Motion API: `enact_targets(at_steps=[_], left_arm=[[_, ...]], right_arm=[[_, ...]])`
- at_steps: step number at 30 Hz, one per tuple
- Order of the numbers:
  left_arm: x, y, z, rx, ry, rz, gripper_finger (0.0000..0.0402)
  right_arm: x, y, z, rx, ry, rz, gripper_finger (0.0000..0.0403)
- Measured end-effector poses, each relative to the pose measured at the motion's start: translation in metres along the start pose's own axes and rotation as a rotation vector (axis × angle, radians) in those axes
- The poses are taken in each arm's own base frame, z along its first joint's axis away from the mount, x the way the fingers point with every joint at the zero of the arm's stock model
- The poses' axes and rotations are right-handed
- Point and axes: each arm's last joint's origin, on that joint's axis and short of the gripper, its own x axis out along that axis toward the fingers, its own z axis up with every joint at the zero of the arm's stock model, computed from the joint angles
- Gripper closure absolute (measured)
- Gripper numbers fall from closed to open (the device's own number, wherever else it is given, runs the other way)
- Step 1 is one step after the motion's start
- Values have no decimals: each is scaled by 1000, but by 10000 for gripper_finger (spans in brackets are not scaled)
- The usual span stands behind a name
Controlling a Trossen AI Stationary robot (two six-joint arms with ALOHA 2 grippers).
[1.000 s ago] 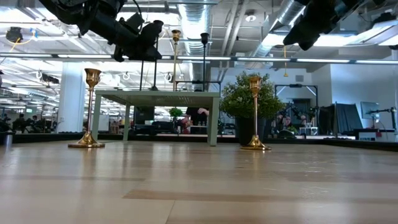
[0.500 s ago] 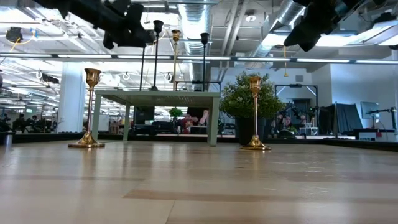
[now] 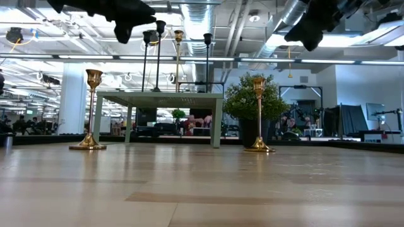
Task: Pick & Place candle stick holders
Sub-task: Put the gold candle holder on the shelf aligned with the black candle holder
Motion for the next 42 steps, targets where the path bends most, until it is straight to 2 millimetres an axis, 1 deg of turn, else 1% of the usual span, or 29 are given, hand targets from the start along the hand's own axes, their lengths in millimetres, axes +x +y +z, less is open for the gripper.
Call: enact_targets(at_steps=[3,4,5,8,12,16,19,21,28,33,37,42], left_arm=[[8,-8,-5,34,40,-67,371],[12,-12,-8,53,56,-92,386],[15,-15,-10,73,73,-116,393],[26,-26,-19,135,116,-182,395],[41,-40,-28,158,142,-182,398],[51,-52,-35,171,150,-176,396],[55,-57,-40,176,168,-190,396],[57,-60,-41,179,174,-190,395],[57,-64,-42,181,172,-200,395],[57,-64,-42,181,172,-200,395],[57,-64,-42,180,172,-200,395],[57,-64,-42,180,173,-200,395]], right_arm=[[0,1,-4,61,39,0,403],[-1,2,-6,69,61,0,403],[-2,3,-8,73,89,-2,403],[-10,6,-8,112,169,-26,403],[-26,14,-1,141,220,-61,403],[-45,26,12,139,230,-2,403],[-60,34,21,173,237,34,403],[-70,38,24,226,261,50,403],[-102,48,28,513,377,73,403],[-117,60,33,683,461,168,403],[-128,72,43,788,550,258,403],[-141,88,57,872,628,274,403]])
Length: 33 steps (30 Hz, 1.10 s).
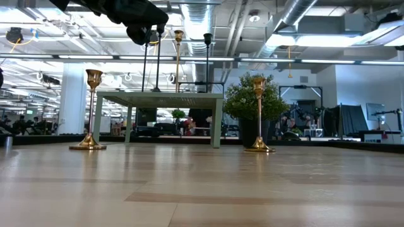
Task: Pick & Place candle stick holders
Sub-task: Put the gold candle holder on the shelf aligned with the black candle holder
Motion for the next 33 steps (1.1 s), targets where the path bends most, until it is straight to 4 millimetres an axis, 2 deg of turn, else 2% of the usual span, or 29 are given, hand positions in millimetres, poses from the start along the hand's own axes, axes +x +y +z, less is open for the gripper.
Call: enact_targets(at_steps=[6,10,23,33], left_arm=[[0,0,0,0,0,0,395],[0,0,0,0,0,0,395],[3,0,-2,0,12,0,395],[14,0,-11,0,66,1,395]], right_arm=[[-3,17,-15,85,83,-152,403],[3,30,-26,75,116,-217,403],[56,49,-54,42,152,-450,403],[83,54,-55,108,200,-543,403]])
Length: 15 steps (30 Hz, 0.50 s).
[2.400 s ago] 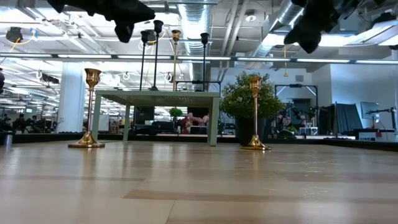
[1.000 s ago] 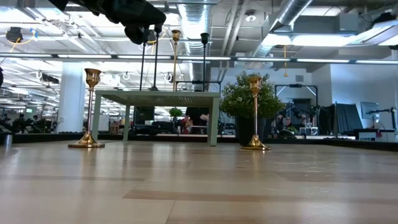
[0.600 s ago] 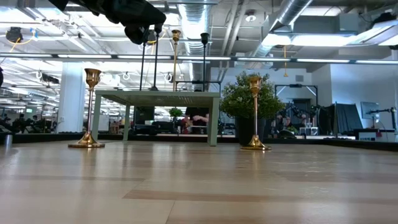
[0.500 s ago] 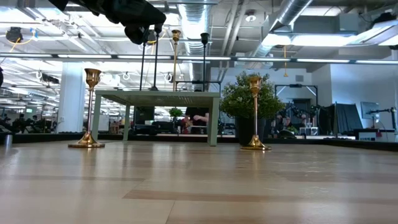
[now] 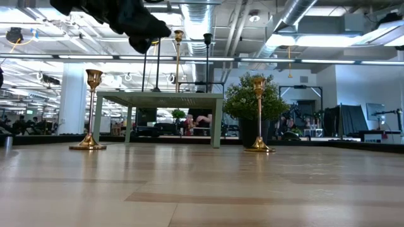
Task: Pick & Place candle stick holders
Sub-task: Put the gold candle holder on the shelf aligned with the black candle holder
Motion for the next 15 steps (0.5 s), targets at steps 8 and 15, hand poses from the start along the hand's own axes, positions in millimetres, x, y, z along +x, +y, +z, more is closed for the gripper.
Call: enact_targets(at_steps=[8,15], left_arm=[[1,1,0,5,-3,8,395],[-1,1,1,44,-14,9,395]], right_arm=[[12,1,7,94,105,-74,403],[15,2,10,110,87,-81,403]])
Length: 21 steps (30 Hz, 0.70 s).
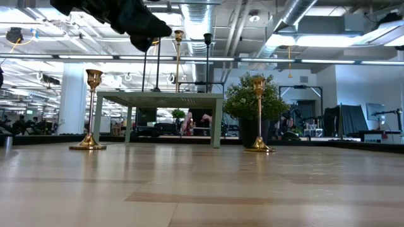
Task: Pick & Place candle stick holders
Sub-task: Put the gold candle holder on the shelf aligned with the black candle holder
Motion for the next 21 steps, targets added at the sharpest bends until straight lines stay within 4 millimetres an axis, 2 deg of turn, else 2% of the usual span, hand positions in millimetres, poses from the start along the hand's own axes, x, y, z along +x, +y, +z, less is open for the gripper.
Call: enact_targets(at_steps=[5,16,21], left_arm=[[0,0,1,0,-5,0,395],[0,0,1,0,-5,0,395],[0,0,1,-2,-5,0,395]], right_arm=[[-1,1,5,19,-6,8,387],[-2,2,7,35,-8,13,307],[2,6,7,37,-13,0,299]])
